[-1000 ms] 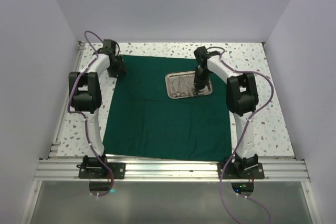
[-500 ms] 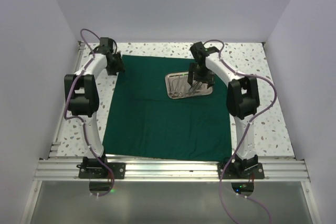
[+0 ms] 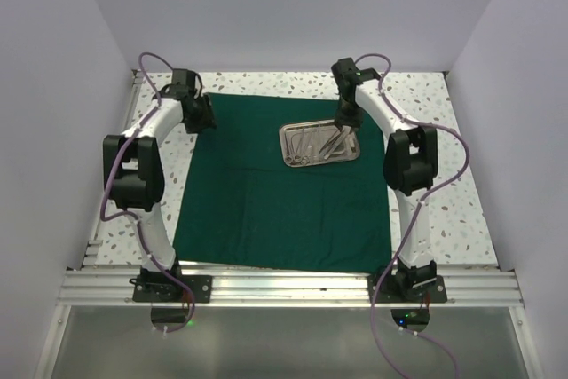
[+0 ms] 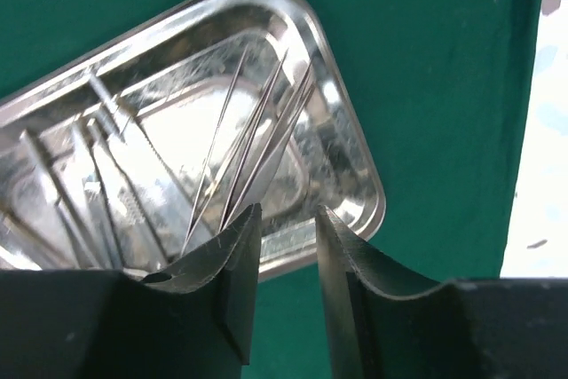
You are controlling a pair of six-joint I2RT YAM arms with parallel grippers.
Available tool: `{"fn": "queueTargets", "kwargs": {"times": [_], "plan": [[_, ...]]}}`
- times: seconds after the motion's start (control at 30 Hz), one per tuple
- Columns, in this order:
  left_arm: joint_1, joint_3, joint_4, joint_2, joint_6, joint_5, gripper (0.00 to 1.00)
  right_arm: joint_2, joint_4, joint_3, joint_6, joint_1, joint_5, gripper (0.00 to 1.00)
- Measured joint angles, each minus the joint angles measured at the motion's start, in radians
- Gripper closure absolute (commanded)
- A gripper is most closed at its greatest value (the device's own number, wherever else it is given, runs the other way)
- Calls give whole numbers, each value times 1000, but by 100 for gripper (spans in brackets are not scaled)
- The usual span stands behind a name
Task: Open and lay out the surgical kit
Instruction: Pick up the medical item from the container.
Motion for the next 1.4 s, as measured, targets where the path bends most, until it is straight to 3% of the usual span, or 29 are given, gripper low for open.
{"fn": "queueTargets", "kwargs": {"times": [0.57, 0.67, 0.73, 0.8, 0.9, 1.03, 1.13, 1.2, 1.4], "plan": [[-34, -17, 2, -2, 2, -13, 50, 155, -1, 75, 11, -14, 0, 78], [-34, -17, 2, -2, 2, -19, 51, 165, 5, 75, 11, -14, 0, 75], [-34, -17, 2, -2, 2, -21, 51, 173, 5, 75, 11, -14, 1, 63], [-34, -17, 0, -2, 2, -22, 51, 172, 10, 75, 13, -15, 3, 59], [-34, -17, -2, -2, 2, -22, 51, 172, 18, 75, 13, -17, 2, 59], [-34, -17, -7, -2, 3, -22, 52, 173, 24, 75, 16, -18, 1, 68], [-35, -17, -13, -2, 5, -23, 52, 173, 36, 71, 16, -18, 0, 83], [-35, -17, -15, -2, 5, -23, 52, 173, 49, 64, 16, -18, -1, 100], [-41, -19, -17, -3, 5, -27, 52, 171, 69, 63, 10, -18, -2, 100]]}}
